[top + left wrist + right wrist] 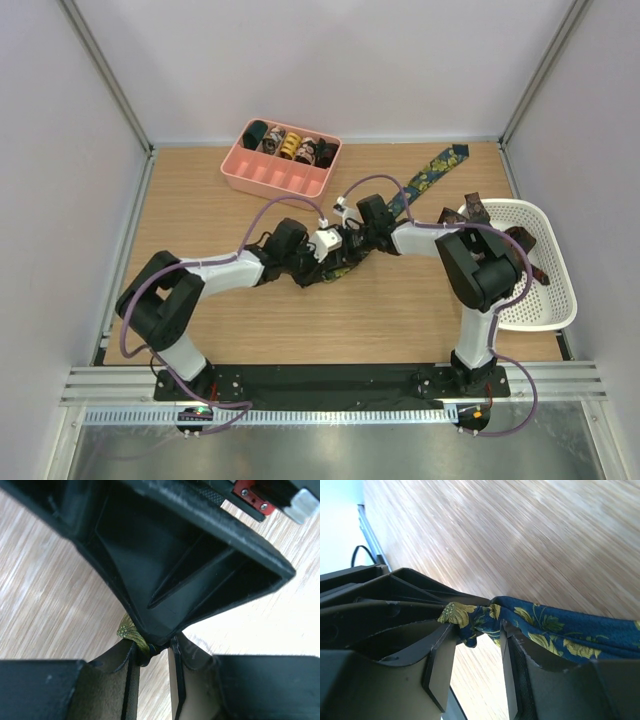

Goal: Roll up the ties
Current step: Roll the tie

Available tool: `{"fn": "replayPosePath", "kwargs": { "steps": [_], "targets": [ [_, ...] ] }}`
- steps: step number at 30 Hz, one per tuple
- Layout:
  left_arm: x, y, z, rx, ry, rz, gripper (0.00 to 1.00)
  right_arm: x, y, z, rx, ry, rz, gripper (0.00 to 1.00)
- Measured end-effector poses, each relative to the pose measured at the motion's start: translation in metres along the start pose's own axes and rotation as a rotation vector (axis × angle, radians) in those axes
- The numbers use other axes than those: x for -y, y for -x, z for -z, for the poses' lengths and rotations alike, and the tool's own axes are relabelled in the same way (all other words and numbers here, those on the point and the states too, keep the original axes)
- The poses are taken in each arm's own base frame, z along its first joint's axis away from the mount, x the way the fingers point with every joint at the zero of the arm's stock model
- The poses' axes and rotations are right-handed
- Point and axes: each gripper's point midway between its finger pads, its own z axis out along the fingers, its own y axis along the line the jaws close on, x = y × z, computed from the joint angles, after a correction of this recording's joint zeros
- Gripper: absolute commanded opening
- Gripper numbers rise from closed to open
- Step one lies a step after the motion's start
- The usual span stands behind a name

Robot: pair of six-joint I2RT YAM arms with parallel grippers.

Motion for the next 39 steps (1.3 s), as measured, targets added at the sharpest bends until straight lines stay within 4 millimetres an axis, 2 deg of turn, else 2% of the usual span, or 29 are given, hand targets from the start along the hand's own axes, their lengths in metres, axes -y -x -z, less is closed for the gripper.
{"fn": "replayPosePath", "kwargs": {
  "steps": [1, 2, 3, 4, 6, 7, 9, 12, 19, 21, 29, 32, 35, 39],
  "targets": [
    [0.001, 0.000, -0.001, -0.010, 0.003, -0.004, 0.21, 0.001, -0.001, 0.001, -0.001, -0.009, 0.003, 0.42],
    [0.002, 0.000, -0.002, -0.019, 0.005, -0.007, 0.22, 0.001, -0.002, 0.003, -0.004, -0.017, 0.004, 0.34],
    [0.003, 0.001, -0.003, -0.028, 0.007, -0.011, 0.22, 0.001, -0.002, 0.003, -0.005, -0.020, 0.007, 0.34],
    [0.004, 0.001, -0.004, -0.039, 0.009, -0.014, 0.22, -0.001, -0.003, 0.005, -0.008, -0.020, 0.008, 0.24],
    [0.006, 0.001, -0.007, -0.063, 0.015, -0.020, 0.24, -0.002, -0.004, 0.006, -0.011, -0.025, 0.018, 0.17],
    [0.007, 0.000, -0.008, -0.076, 0.018, -0.022, 0.25, -0.002, -0.005, 0.007, -0.014, -0.029, 0.019, 0.09],
    [0.007, 0.000, -0.010, -0.102, 0.030, -0.028, 0.27, 0.000, -0.006, 0.008, -0.017, -0.039, 0.017, 0.03],
    [0.007, -0.001, -0.011, -0.134, 0.043, -0.032, 0.40, 0.002, -0.008, 0.008, -0.024, -0.050, 0.014, 0.01],
    [0.006, -0.004, -0.008, -0.159, 0.070, -0.028, 0.52, 0.003, -0.010, 0.008, -0.028, -0.058, 0.025, 0.01],
    [0.006, -0.004, -0.005, -0.160, 0.077, -0.025, 0.52, 0.004, -0.010, 0.007, -0.027, -0.063, 0.029, 0.01],
    [0.007, 0.022, 0.018, -0.067, 0.106, -0.001, 0.59, 0.010, -0.015, 0.008, -0.025, -0.058, 0.028, 0.01],
    [0.006, 0.031, 0.032, 0.002, 0.125, 0.025, 0.67, 0.010, -0.016, 0.009, -0.029, -0.049, 0.025, 0.01],
    [0.001, 0.034, 0.047, 0.087, 0.156, 0.077, 0.99, 0.010, -0.016, 0.009, -0.030, -0.047, 0.031, 0.01],
    [-0.011, 0.026, 0.064, 0.198, 0.231, 0.156, 1.00, 0.010, -0.017, 0.008, -0.033, -0.046, 0.042, 0.01]
  ]
}}
